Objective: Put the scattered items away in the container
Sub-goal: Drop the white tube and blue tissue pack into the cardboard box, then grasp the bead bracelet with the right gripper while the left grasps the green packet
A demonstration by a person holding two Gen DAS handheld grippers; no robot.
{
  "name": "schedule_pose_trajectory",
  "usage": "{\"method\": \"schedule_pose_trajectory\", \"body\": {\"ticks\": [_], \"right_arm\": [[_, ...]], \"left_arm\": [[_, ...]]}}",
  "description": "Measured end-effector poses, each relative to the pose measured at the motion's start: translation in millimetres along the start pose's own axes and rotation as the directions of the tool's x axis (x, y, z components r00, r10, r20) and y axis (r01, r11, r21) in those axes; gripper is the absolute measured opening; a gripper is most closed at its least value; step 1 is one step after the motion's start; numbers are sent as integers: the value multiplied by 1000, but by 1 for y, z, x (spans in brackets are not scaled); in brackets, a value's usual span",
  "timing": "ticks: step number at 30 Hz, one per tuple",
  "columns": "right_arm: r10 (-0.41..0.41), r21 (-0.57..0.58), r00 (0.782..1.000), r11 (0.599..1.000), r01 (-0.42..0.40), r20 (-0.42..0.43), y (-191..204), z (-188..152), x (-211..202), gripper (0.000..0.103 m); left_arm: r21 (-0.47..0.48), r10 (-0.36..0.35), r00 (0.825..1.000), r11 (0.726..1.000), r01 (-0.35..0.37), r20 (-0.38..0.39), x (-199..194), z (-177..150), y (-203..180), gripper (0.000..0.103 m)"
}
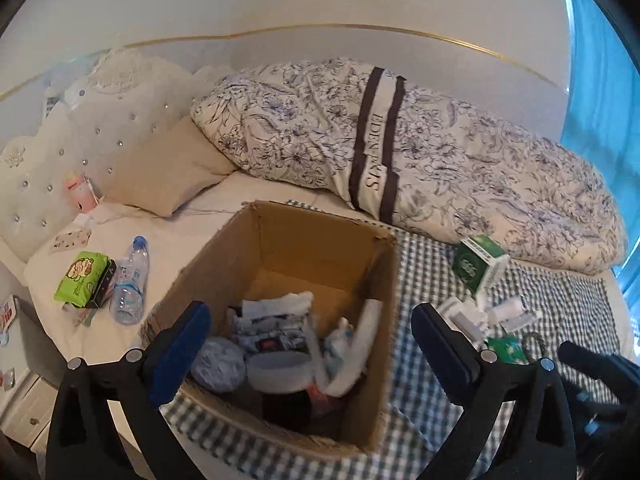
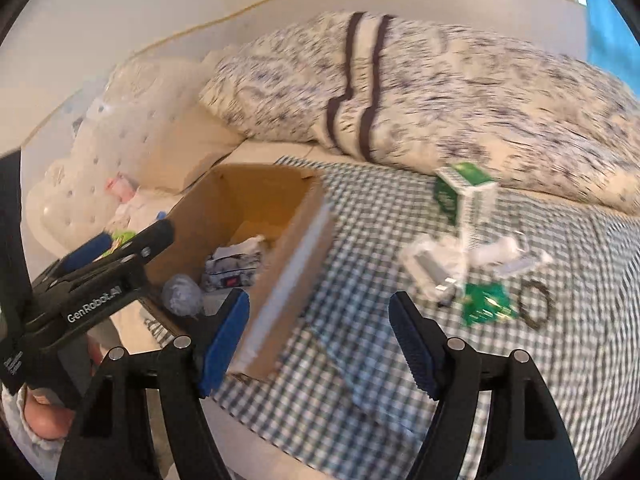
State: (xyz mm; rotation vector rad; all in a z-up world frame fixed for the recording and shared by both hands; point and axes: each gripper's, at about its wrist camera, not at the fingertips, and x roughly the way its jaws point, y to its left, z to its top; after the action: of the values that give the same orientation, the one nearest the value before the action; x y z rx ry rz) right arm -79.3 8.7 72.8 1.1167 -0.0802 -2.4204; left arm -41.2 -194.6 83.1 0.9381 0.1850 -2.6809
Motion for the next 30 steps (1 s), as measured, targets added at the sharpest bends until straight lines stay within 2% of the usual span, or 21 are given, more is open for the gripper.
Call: {"method": "schedule_pose_trajectory", "body": {"ticks": [4, 6, 10, 15, 21, 25, 30], "right_arm": [[-44, 90, 999, 995, 42, 29, -57, -16, -32, 72], [-101, 129, 994, 987, 95, 40, -89, -26, -48, 72], [-171, 215, 985, 963, 159, 35, -147, -41, -67, 72], [-209, 281, 978, 940, 196, 16, -197, -54, -71, 72], [-188, 320, 982, 929, 187, -27, -233, -53, -35, 72], [-180, 310, 980, 930, 199, -89, -248, -50, 11, 72], [-193, 289, 966, 928, 236, -172, -265, -46, 69, 72]], "left_arm": [[45, -53, 999, 998, 53, -11, -11, -19, -41, 103], [74, -90, 996, 993, 92, -28, -9, -31, -67, 103], [130, -170, 980, 975, 182, -100, 7, -56, -123, 103], [165, -205, 968, 960, 228, -143, 32, -71, -168, 103], [122, -191, 966, 969, 213, -174, 73, -70, -182, 103], [84, -184, 965, 976, 203, -187, 103, -72, -182, 103], [66, -174, 962, 979, 192, -211, 143, -72, -189, 103]]}}
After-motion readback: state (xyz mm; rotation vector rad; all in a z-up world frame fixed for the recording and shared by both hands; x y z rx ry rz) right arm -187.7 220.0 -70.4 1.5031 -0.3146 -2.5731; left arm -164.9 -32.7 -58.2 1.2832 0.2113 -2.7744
